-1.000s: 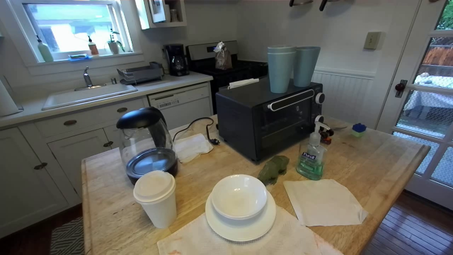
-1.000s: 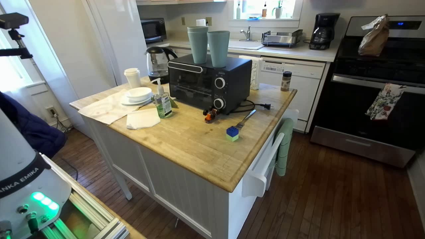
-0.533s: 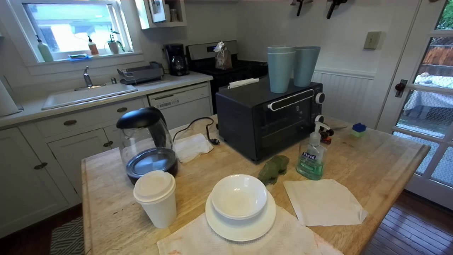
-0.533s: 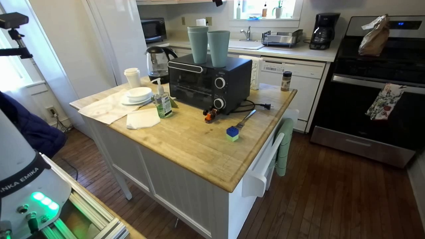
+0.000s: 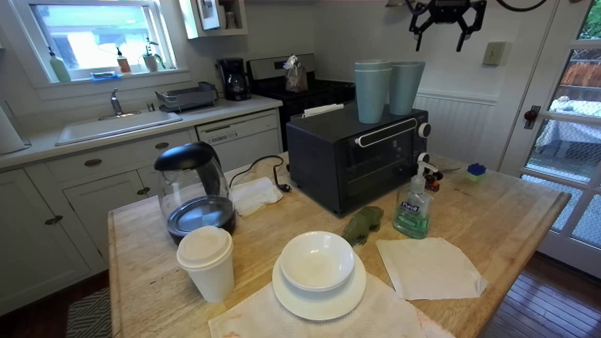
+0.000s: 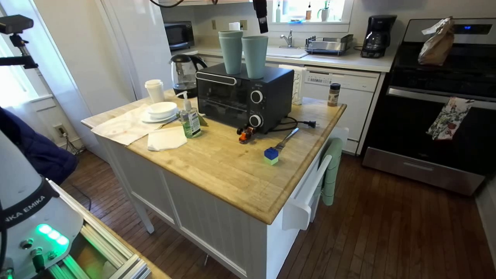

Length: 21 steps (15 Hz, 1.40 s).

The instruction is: Pick up the blue cup on the far left and put it in the middle blue cup, pick up the blue cup on the right and put it in the stacked blue cups

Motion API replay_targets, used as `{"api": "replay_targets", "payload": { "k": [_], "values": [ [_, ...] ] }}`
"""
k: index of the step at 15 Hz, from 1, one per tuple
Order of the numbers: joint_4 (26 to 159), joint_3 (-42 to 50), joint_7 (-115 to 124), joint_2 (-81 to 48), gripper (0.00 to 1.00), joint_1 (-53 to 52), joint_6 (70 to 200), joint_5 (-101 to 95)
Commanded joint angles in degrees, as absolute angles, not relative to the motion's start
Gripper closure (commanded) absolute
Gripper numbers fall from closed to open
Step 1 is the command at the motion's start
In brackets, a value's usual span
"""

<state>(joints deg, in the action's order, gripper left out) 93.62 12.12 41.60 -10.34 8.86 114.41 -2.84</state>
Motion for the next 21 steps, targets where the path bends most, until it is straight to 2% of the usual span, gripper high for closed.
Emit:
{"api": "replay_targets", "payload": {
  "k": [1,6,7,8,10,19,21],
  "values": [
    [91.15,11.89,41.62,-12.44,0.00,9.76,109.57,2.06],
    [90.68,11.80,41.67,-13.90,0.00,10.05,107.22,7.67],
    [90.51,11.85,41.85,-14.23,0.04,10.08,106.93,8.31],
    [90.40,11.88,41.92,-14.48,0.26,10.12,106.71,8.91],
    [90.08,11.93,42.06,-15.03,0.31,10.27,106.23,9.95],
    [87.41,12.07,42.01,-16.80,0.95,11.32,105.32,12.60],
    [87.00,12.23,42.21,-16.98,1.00,11.52,105.45,12.81]
  ]
}}
